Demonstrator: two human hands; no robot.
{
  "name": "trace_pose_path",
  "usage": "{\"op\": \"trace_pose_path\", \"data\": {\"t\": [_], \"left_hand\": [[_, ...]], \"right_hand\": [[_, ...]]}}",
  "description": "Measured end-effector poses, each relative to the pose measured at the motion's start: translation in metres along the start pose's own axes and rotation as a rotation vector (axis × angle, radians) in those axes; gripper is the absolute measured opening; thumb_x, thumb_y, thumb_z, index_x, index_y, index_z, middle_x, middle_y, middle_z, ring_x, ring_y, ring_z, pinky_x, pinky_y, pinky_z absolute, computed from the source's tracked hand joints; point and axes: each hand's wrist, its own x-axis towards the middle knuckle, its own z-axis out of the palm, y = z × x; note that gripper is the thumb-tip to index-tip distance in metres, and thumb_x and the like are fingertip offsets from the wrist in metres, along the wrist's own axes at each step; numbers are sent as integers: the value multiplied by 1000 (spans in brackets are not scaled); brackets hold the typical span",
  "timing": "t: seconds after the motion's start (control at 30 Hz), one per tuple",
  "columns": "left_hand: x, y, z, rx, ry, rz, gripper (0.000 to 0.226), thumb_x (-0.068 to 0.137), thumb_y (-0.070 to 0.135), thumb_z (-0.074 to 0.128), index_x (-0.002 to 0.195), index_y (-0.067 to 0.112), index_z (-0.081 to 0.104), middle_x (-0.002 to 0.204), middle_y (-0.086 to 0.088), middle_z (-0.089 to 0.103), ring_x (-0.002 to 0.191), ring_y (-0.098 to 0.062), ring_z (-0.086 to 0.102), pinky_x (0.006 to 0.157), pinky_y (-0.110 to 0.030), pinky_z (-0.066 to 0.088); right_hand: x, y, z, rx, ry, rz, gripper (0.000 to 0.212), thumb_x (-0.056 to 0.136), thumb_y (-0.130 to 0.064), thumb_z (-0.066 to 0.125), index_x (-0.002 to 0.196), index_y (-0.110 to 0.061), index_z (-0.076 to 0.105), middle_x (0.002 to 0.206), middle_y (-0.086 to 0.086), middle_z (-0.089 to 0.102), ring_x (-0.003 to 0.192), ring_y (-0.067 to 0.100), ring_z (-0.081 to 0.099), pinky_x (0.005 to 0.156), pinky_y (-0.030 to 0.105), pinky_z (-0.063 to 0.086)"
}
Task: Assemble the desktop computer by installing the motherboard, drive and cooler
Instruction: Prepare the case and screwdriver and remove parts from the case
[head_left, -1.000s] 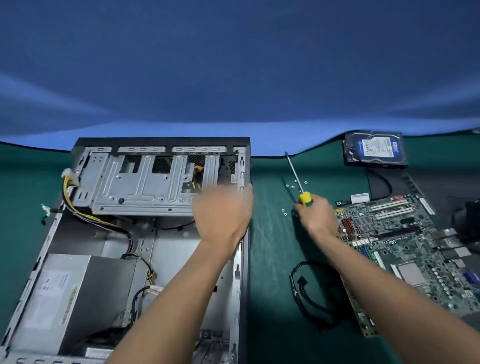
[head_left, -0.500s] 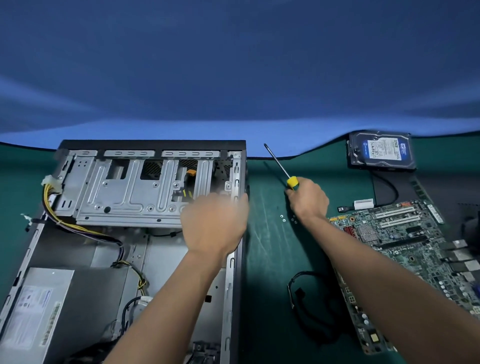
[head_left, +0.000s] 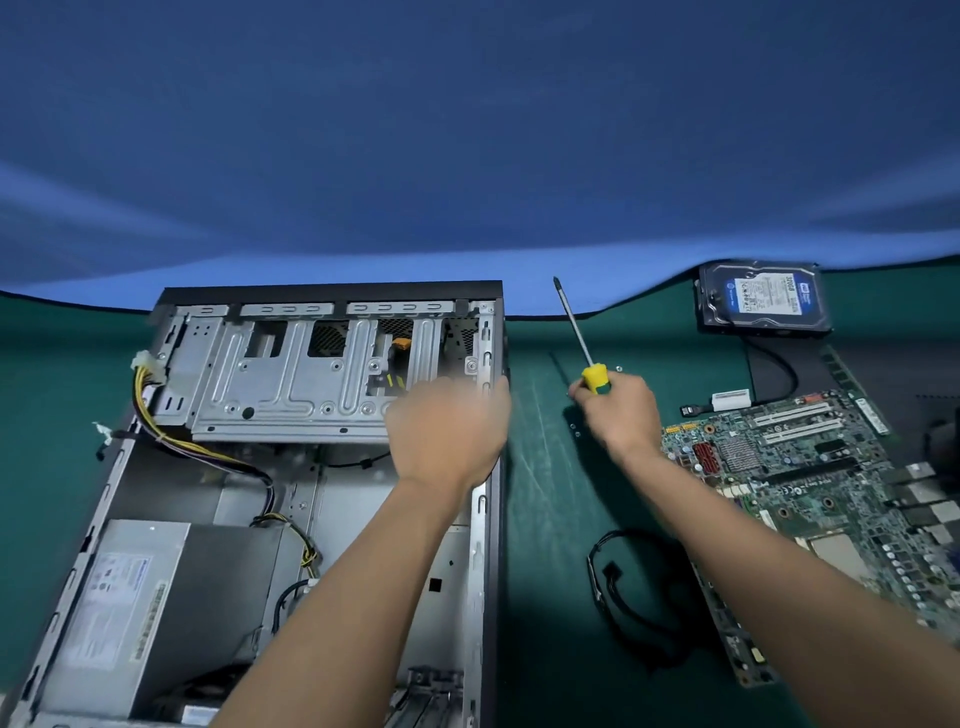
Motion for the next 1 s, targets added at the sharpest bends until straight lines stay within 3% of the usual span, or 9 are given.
{"op": "trace_pose_path", "data": {"t": [0.1,0.17,0.3,0.37,0.43,0.5,0.6,0.73,1.0], "left_hand": [[-3,4,-4,14,24,-16,47,91,52,33,67,15,50,75,-8,61,68,-26,47,59,-32,30],[-5,6,-9,69,39,-8,46,92,51,34,88,11,57,90,-10,61,85,-28,51,62,-34,30],[-14,6,-31,190,71,145,33,92,45,44,96,13,52,96,-8,54,91,-26,48,68,-35,36],[-22,1,-44,39,74,170,26,95,36,44,98,12,54,97,-8,56,93,-27,50,69,-36,39],[-31,-9,-58,-286,-30,114,26,98,30,38,90,13,56,89,-5,60,86,-25,57,68,-36,43],[-41,-22,-77,-689,-319,25,38,101,28,33,76,14,58,72,-5,63,64,-17,59,62,-31,43],[-65,-49,-109,-1039,-561,-17,47,103,26,31,69,10,60,54,-6,57,45,-12,39,50,-26,32],[-100,-105,-135,-1148,-641,41,45,102,19,32,68,6,58,46,-3,54,35,-10,35,35,-16,24],[-155,-212,-155,-1208,-843,61,33,101,25,35,83,6,55,53,0,52,37,-9,31,38,-15,19]], "right_hand": [[-37,-9,-12,301,-102,14,12,83,-17,68,74,-10,70,54,3,59,46,13,54,52,30,49],[-63,-17,-21,462,-161,15,13,83,-9,67,71,-12,69,43,-2,51,35,7,44,40,20,41],[-109,-38,-36,658,-202,17,12,83,-4,67,72,-11,68,39,-5,44,36,7,40,38,19,36],[-128,-46,-42,694,-197,2,10,83,-5,68,74,-9,68,39,-6,44,36,7,40,38,18,36],[-150,-54,-44,690,-186,-32,9,83,-7,69,75,-9,69,41,-5,45,38,8,41,39,19,37],[-174,-62,-41,670,-163,-76,11,83,-8,70,72,-11,69,42,-4,46,38,9,41,40,20,37],[-214,-77,-26,642,-109,-136,15,81,-11,71,66,-14,68,41,-4,47,38,9,41,40,22,37],[-269,-91,7,667,-38,-158,12,82,-9,69,71,-9,68,43,-1,47,40,12,40,42,24,37],[-376,-123,77,670,-29,-177,11,84,-6,66,73,-4,67,44,0,44,41,14,40,44,25,37]]}}
